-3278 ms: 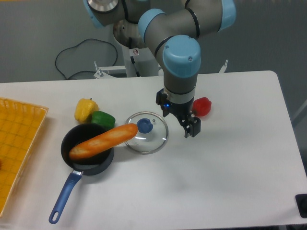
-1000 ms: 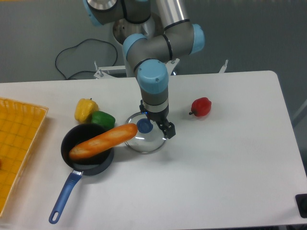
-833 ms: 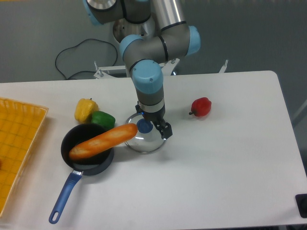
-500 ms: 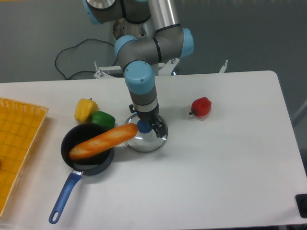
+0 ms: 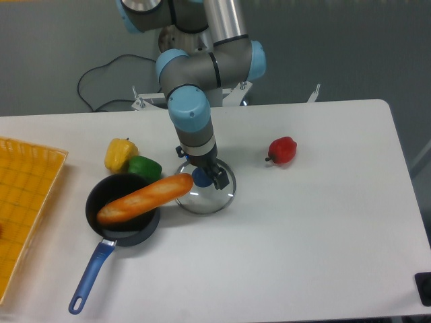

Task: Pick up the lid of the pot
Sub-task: 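Close the gripper on the blue knob of the glass lid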

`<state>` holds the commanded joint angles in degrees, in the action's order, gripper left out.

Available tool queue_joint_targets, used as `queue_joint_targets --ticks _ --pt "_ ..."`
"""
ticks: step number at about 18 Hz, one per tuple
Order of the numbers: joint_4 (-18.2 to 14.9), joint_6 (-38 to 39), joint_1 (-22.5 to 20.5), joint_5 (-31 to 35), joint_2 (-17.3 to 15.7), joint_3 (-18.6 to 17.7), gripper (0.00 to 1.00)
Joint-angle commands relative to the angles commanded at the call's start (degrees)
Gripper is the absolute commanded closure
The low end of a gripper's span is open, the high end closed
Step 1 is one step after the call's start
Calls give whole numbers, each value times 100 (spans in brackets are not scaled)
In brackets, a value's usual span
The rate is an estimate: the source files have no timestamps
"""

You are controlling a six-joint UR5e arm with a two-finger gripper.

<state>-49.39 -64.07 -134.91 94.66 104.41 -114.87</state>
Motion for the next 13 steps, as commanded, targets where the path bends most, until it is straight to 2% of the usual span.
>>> queue_joint_targets --ticks 13 --pt "9 18 18 0 79 -35 0"
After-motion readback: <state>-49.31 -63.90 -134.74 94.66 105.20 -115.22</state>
